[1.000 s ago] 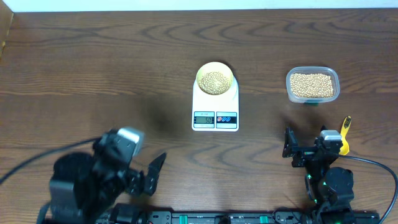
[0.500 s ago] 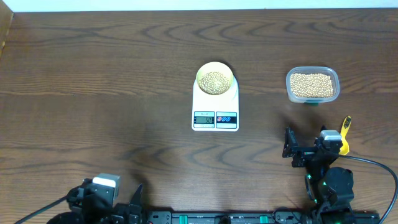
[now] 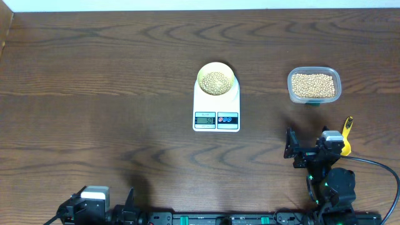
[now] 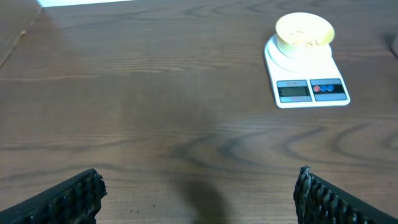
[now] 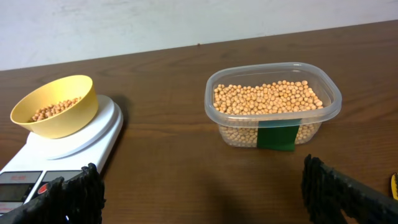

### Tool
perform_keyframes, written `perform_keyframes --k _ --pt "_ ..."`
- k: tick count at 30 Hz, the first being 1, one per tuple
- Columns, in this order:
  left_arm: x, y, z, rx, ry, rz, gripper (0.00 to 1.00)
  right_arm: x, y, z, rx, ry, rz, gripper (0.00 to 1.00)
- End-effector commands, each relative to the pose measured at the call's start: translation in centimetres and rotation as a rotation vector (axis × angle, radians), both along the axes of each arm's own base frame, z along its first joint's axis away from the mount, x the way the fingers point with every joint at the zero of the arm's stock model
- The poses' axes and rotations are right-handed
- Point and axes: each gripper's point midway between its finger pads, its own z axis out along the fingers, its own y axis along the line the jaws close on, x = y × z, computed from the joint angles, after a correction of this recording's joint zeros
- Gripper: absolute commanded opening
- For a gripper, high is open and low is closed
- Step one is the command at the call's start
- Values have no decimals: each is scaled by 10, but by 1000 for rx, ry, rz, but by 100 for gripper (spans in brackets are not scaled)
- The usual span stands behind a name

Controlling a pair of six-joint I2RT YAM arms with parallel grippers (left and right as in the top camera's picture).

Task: Scoop item into bowl and weigh 50g on scale

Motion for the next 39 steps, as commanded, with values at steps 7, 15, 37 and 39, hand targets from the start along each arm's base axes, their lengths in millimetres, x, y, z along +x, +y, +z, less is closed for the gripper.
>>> perform_keyframes --k 7,15,37,39 --pt "-19 6 10 -9 -97 45 99 0 0 -2 -13 3 1 99" --pt "-36 7 12 -18 -200 45 100 0 0 -2 -13 3 1 99" --pt "-26 0 15 -37 -228 11 99 -1 0 7 -5 -40 0 99" --pt "-23 -1 14 -38 -228 8 99 -2 -2 17 2 -82 -5 99"
